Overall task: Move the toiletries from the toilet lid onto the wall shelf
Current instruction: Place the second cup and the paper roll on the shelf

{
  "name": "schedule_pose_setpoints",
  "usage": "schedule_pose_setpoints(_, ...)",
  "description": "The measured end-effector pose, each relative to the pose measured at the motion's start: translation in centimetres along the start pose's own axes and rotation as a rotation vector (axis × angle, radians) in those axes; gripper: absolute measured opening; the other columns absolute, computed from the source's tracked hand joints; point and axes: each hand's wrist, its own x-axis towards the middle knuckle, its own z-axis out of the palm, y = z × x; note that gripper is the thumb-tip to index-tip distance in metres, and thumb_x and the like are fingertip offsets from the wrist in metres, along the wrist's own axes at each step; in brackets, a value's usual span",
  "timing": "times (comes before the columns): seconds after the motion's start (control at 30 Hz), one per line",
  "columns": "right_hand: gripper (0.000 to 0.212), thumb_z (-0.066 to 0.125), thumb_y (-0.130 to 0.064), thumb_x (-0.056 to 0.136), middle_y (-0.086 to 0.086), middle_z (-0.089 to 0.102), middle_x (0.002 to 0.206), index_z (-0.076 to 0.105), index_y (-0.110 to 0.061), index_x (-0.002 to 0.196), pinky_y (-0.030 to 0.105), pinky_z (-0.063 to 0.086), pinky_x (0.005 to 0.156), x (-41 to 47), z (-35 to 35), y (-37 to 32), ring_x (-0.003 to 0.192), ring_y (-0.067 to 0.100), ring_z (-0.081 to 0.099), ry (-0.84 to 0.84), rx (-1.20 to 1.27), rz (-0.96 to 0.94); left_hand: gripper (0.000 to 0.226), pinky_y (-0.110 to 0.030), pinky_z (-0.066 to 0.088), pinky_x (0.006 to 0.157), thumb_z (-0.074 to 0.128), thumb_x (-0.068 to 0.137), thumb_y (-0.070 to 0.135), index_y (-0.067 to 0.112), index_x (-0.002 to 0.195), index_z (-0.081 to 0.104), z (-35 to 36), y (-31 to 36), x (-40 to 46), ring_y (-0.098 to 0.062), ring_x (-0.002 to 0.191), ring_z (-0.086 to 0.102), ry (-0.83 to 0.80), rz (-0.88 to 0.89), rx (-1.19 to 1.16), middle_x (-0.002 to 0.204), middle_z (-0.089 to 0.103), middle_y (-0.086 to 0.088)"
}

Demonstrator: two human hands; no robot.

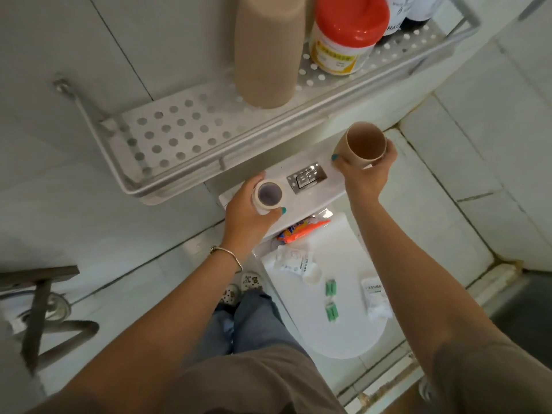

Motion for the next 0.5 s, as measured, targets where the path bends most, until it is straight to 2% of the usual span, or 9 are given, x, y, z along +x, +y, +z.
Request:
schedule_pose_setpoints(0.07,0.093,0.089,-0.023,0.056,-0.013,0.059,0.115,0.038,-0.025,0.135,0.017,0.046,0.082,-0.1,0.0,-0.1,0.093,-0.001,0.058,0.012,0.016,-0.021,0.062,0.005,0.034,0.084,0.086,0.065,0.014,0.02,0.12,0.059,0.0,0.1,0.1,-0.005,0.109,0.056,0.021,0.005,-0.027,0.116,0.06,0.013)
schedule_pose_setpoints(0.17,0.092,0.088,-0.017,0.057,-0.011,0.059,0.119,0.039,-0.025,0.135,0.014,0.048,0.083,-1.4,-0.6,-0.2,0.099,0.001,0.06,0.014,0.058,-0.024,0.058,0.004,0.035,0.082,0.087,0.063,0.013,0.019,0.114,0.061,-0.4,0.6,-0.8,-0.002,0.102,0.056,0.032,0.037,-0.044,0.11,0.06,0.015)
schedule_pose_setpoints(0.33,0.093,0.09,-0.013,0.058,-0.015,0.057,0.118,0.038,-0.027,0.134,0.016,0.049,0.087,-5.8,-2.4,-1.1,0.107,0.002,0.059,-0.037,0.088,-0.047,0.06,-0.004,0.041,0.086,0.088,0.06,0.018,0.021,0.115,0.064,-1.5,2.8,-3.6,0.0,0.103,0.056,0.002,0.117,-0.079,0.114,0.064,0.009)
schedule_pose_setpoints(0.43,0.091,0.09,-0.013,0.06,-0.013,0.057,0.118,0.036,-0.026,0.132,0.016,0.049,0.088,-9.4,-3.9,-2.0,0.108,-0.002,0.058,-0.096,0.089,-0.038,0.061,-0.009,0.045,0.088,0.088,0.061,0.024,0.025,0.117,0.063,-2.5,4.7,-6.5,-0.001,0.106,0.058,0.046,0.14,-0.158,0.112,0.062,0.015)
schedule_pose_setpoints(0.5,0.086,0.091,-0.012,0.06,-0.015,0.056,0.116,0.037,-0.025,0.127,0.017,0.05,0.089,-11.4,-4.9,-3.1,0.105,-0.007,0.057,-0.109,0.103,-0.047,0.062,-0.019,0.05,0.09,0.087,0.061,0.032,0.028,0.118,0.062,-3.6,5.9,-8.3,-0.005,0.109,0.06,0.075,0.157,-0.223,0.113,0.063,0.018)
